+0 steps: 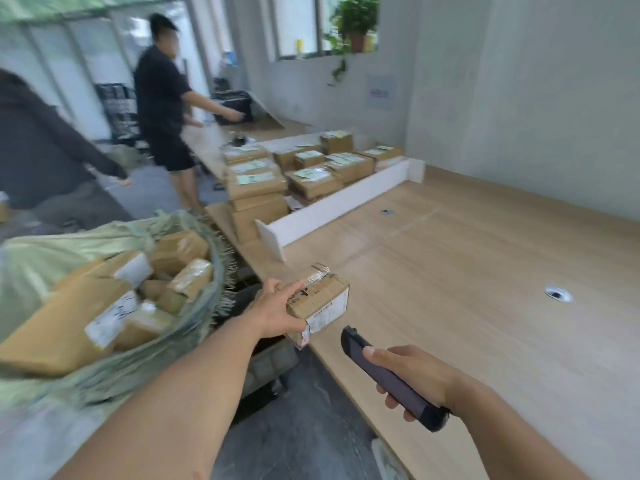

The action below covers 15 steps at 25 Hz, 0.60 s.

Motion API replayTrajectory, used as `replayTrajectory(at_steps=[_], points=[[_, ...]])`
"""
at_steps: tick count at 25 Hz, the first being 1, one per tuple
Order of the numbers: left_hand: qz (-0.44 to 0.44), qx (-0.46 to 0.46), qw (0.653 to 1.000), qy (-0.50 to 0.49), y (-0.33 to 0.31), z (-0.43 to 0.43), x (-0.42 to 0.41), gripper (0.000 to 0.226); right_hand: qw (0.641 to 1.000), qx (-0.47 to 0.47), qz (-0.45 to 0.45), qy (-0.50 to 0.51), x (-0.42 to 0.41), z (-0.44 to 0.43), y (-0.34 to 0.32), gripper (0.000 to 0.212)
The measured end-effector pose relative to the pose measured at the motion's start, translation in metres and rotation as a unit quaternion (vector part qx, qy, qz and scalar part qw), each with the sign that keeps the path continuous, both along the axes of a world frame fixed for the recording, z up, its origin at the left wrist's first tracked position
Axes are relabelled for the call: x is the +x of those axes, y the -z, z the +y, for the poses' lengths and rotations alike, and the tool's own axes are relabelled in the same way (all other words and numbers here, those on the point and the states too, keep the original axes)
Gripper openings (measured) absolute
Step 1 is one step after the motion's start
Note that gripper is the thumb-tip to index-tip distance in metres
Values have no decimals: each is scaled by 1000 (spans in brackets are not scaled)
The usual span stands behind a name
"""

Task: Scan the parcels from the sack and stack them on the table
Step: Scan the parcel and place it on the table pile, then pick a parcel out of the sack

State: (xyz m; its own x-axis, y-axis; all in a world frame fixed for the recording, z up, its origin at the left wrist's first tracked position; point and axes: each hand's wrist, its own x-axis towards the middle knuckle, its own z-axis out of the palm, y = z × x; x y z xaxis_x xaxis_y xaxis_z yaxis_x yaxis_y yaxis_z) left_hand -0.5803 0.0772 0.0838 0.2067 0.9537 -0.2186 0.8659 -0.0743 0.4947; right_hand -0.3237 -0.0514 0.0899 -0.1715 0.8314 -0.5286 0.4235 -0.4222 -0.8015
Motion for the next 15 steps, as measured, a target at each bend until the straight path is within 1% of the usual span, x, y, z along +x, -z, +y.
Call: replayTrajectory(at_steps=[2,7,9,13,15], points=[[5,16,998,-52,-10,-14,-36,99,999,14,9,-43,-25,15,-4,63],[21,51,980,-193,-28,-58,-122,97,988,3,42,-148,-89,32,-8,57],[19,59,969,-240,-29,-72,-154,101,983,2,37,-182,-113,40,-6,56],[3,74,952,-298,-28,-78,-211,96,973,-4,37,-228,-162,63,3,55],[1,86,945,-314,-26,-66,-238,95,969,-11,30,-243,-189,81,5,59]])
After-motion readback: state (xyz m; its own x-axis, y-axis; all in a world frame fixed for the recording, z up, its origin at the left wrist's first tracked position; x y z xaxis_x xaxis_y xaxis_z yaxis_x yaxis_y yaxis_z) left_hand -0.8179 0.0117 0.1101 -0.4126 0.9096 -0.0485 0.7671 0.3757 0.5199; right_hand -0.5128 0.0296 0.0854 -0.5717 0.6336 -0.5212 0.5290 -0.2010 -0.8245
